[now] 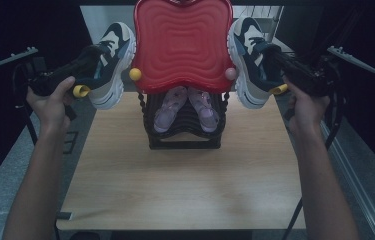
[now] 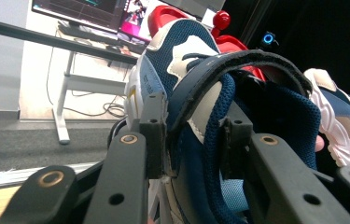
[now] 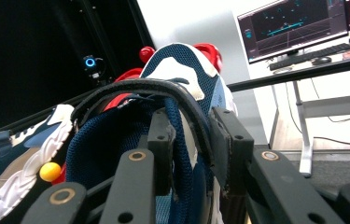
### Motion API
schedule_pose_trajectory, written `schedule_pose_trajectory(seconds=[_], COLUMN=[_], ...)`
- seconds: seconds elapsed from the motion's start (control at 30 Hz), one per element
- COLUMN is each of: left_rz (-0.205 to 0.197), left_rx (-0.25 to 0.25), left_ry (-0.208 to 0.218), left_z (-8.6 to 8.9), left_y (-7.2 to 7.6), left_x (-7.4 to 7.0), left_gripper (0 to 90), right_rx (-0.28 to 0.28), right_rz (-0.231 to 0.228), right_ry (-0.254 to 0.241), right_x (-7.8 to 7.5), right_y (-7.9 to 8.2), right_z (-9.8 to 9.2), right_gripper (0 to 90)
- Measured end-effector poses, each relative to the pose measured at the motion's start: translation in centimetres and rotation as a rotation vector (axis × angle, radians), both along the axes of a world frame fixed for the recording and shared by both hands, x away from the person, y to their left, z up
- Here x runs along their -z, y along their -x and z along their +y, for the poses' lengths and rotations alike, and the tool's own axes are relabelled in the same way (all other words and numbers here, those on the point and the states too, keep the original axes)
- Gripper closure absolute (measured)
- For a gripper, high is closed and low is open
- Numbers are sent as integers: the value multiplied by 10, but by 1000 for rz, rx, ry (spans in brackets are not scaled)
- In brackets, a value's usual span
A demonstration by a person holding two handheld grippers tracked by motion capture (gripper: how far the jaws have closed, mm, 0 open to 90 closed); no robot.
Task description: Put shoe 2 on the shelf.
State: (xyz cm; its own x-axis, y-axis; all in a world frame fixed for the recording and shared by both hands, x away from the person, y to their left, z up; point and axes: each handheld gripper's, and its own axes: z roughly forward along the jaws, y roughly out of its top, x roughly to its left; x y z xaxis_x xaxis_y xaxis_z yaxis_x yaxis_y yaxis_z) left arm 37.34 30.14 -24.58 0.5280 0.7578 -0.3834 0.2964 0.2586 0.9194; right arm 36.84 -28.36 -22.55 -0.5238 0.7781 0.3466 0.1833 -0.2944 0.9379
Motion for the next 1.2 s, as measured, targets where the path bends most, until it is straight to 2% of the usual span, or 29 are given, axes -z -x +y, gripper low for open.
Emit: schedule_pose_trajectory(seconds=[0.5,0.73,0.77,1.03,1.2], left_rz=[-27,-22,-24,-30,-32], left_rx=[39,46,48,61,67], left_ry=[-20,-38,-45,-26,-40], left_z=[-35,-53,-55,-71,-80], left_y=[-11,-25,-26,-36,-40], left_x=[-35,-47,-48,-56,-60], left_gripper=[687,687,687,687,687], right_rx=[-65,-88,-92,-108,-122], right_rz=[-5,-2,1,5,16], right_ry=[16,17,17,21,15], right_x=[-28,-34,-35,-40,-42], right_y=[-16,-29,-31,-38,-42], right_z=[46,68,70,82,86], right_gripper=[707,707,707,703,703])
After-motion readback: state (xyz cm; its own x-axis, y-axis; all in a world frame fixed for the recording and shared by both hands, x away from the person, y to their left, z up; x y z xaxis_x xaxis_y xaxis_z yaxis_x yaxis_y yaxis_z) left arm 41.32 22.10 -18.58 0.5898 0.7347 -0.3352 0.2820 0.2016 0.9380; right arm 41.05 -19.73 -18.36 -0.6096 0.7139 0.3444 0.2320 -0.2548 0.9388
